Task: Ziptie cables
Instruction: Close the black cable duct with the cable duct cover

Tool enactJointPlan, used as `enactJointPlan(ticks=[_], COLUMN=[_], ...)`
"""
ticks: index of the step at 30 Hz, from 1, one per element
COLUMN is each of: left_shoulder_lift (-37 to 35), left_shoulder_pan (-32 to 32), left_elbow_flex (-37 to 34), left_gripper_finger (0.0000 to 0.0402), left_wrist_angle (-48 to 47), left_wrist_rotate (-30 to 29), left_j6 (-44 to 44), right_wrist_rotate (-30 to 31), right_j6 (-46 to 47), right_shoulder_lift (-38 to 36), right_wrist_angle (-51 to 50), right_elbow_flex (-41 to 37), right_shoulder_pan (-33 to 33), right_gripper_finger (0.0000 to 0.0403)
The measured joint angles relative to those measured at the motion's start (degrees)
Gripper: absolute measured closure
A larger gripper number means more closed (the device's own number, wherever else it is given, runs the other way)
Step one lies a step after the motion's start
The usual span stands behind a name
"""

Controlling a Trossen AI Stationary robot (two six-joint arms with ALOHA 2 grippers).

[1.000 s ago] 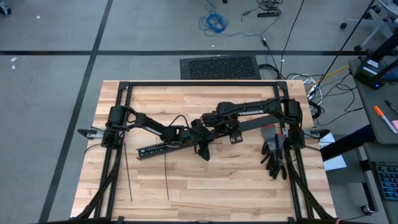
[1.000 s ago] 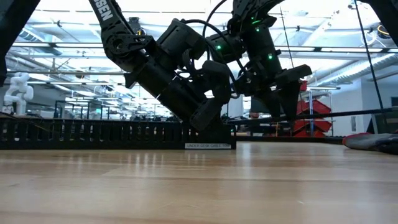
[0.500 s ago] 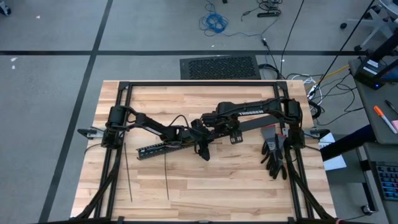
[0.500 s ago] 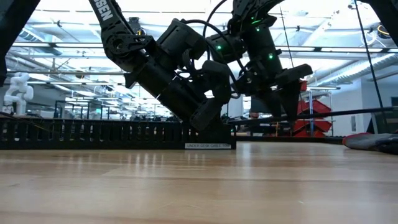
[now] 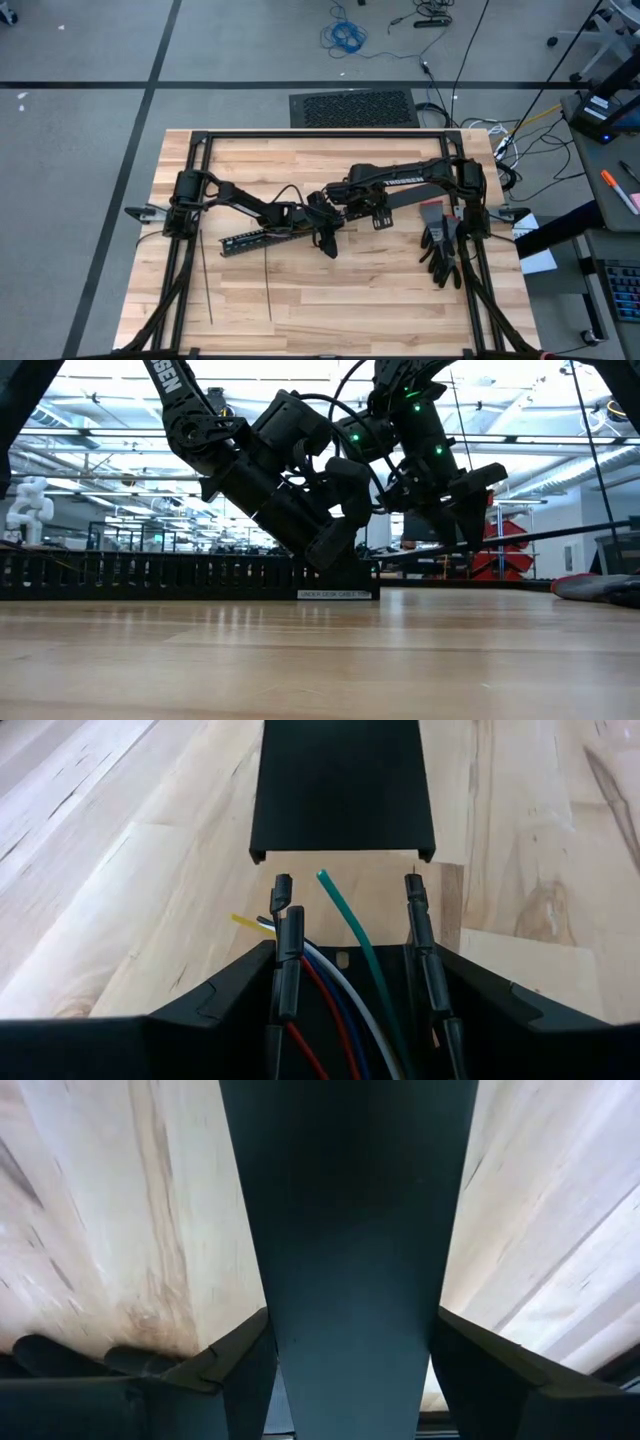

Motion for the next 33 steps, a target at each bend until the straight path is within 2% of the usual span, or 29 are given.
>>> enactJointPlan(ticks=[6,14,33], left_shoulder_lift=[0.0,0.0,0.0], left_shoulder_pan=[0.0,0.0,-0.3], left_elbow_flex=[0.0,0.0,0.0], left_gripper_finger=[0.0173,0.0173,0.0173], left_wrist_angle=[0.0,0.0,-0.1], left_wrist_rotate=[0.0,0.0,0.0], left_j6=[0.0,0.0,0.3], right_wrist_rotate=[0.0,0.0,-1.5], right_j6=[0.0,0.0,-0.4], right_shoulder_lift=[0.0,0.0,3.7], right_wrist_angle=[-0.3,-0.8,0.6], right_elbow_flex=[0.2,6.0,6.3], right_shoulder_pan=[0.0,0.1,1.3], right_gripper_finger=[0.0174,0.0174,0.0174])
